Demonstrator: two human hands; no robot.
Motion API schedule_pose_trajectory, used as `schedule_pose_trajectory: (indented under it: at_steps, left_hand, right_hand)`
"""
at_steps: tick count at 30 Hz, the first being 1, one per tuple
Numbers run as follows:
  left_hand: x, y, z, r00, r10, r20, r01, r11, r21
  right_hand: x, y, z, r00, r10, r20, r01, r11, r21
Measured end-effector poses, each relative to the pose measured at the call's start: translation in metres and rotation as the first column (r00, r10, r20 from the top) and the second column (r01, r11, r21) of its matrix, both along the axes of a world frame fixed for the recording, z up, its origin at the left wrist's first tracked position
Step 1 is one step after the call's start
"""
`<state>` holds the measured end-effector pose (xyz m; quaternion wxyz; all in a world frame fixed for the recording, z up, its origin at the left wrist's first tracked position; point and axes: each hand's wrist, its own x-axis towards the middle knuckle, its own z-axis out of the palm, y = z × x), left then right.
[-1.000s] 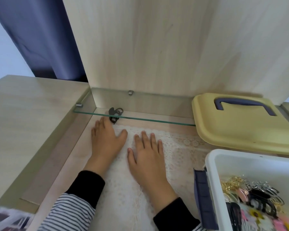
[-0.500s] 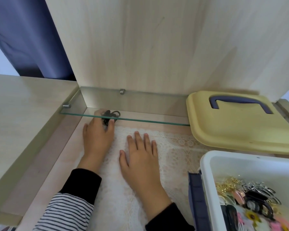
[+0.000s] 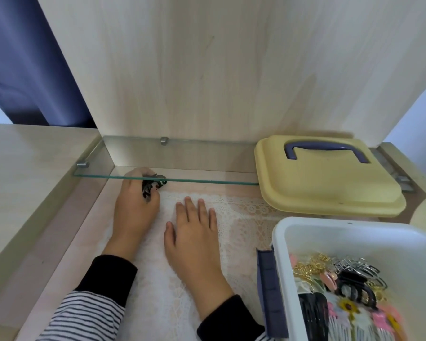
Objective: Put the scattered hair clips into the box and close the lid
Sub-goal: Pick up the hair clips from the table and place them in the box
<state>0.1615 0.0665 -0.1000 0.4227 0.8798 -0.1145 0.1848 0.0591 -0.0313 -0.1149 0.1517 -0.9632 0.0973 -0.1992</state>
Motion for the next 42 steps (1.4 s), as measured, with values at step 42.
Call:
schedule_pose_trajectory:
  at_steps: [42]
  left_hand:
    - [-0.152,-0.042,0.09,0.978,-0.207,0.019,0.203,0.93,-0.306]
  right_hand:
    - [-0.137,-0.102,0.161,0.892,0.289,0.347,-0.292,0.955,-0.045]
